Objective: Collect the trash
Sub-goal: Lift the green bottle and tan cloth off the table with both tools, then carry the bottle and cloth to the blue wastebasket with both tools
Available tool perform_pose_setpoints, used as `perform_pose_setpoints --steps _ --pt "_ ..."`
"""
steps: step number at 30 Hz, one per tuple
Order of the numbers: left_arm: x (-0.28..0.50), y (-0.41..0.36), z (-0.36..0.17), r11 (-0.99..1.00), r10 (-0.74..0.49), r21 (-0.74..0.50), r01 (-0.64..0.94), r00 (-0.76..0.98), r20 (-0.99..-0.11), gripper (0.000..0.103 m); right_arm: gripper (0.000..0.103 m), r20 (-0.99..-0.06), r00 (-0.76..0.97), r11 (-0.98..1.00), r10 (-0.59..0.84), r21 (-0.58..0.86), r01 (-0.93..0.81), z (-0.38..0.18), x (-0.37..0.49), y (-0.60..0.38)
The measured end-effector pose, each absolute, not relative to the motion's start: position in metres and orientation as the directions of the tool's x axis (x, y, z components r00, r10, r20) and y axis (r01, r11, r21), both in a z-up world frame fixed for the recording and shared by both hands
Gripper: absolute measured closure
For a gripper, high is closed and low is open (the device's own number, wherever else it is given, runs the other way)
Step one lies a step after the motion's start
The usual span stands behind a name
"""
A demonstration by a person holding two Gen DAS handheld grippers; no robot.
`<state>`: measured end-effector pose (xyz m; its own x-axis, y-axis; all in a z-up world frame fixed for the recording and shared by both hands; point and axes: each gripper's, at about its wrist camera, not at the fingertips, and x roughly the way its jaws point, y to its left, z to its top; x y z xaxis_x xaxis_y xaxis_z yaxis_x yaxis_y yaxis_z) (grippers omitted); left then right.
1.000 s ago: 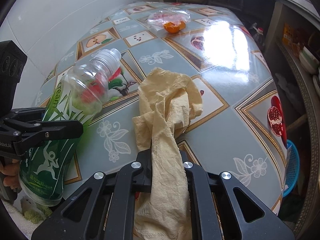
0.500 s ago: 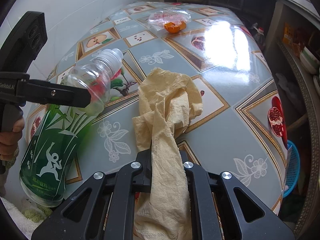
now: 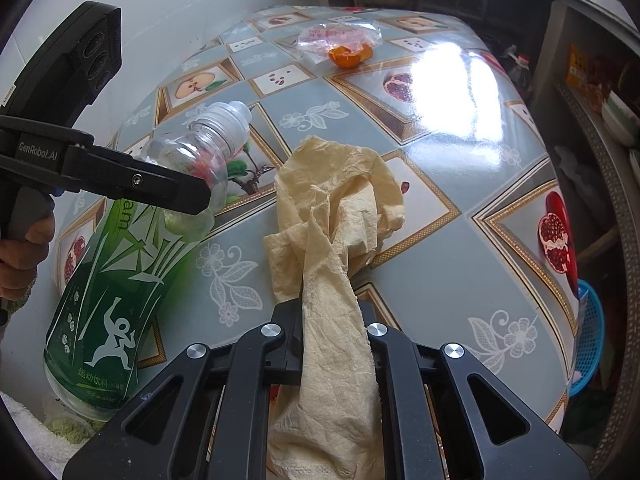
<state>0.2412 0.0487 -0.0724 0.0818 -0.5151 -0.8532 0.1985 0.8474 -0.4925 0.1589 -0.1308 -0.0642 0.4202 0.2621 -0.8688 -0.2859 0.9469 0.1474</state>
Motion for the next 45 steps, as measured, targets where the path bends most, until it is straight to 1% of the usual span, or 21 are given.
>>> perform_pose_setpoints --steps 5,8,13,20,34,40,45 --pt "0.227 0.054 -0.056 0.856 -0.506 -0.469 0.217 0.166 -0.846 0.033 0.093 -0.868 0.419 0.946 0.266 0.152 -0.287 -0.064 0.158 -0.135" --pt "0.213 0.059 -0.035 0.861 -0.501 -0.444 0.249 0.260 -0.826 0.033 0.093 -0.866 0.420 0.945 0.272 0.159 -0.286 -0.064 0.158 -0.137" --pt "0.185 0.060 0.000 0.884 -0.459 -0.354 0.305 0.418 -0.784 0.033 0.093 -0.865 0.416 0.943 0.282 0.171 -0.284 -0.064 0.159 -0.139" --pt "0.155 0.057 0.026 0.906 -0.404 -0.239 0.348 0.548 -0.732 0.033 0.095 -0.857 0.422 0.941 0.295 0.184 -0.284 -0.060 0.160 -0.139" --pt "0.134 0.046 0.049 0.922 -0.362 -0.150 0.357 0.658 -0.660 0.033 0.096 -0.817 0.483 0.944 0.315 0.214 -0.253 -0.030 0.153 -0.151" --pt "0.130 0.037 0.058 0.914 -0.382 -0.151 0.378 0.667 -0.640 0.033 0.097 -0.794 0.520 0.948 0.316 0.239 -0.211 -0.018 0.144 -0.170" --pt "0.129 0.017 0.069 0.891 -0.425 -0.157 0.427 0.660 -0.619 0.033 0.097 -0.773 0.568 0.959 0.282 0.248 -0.139 -0.005 0.129 -0.200"
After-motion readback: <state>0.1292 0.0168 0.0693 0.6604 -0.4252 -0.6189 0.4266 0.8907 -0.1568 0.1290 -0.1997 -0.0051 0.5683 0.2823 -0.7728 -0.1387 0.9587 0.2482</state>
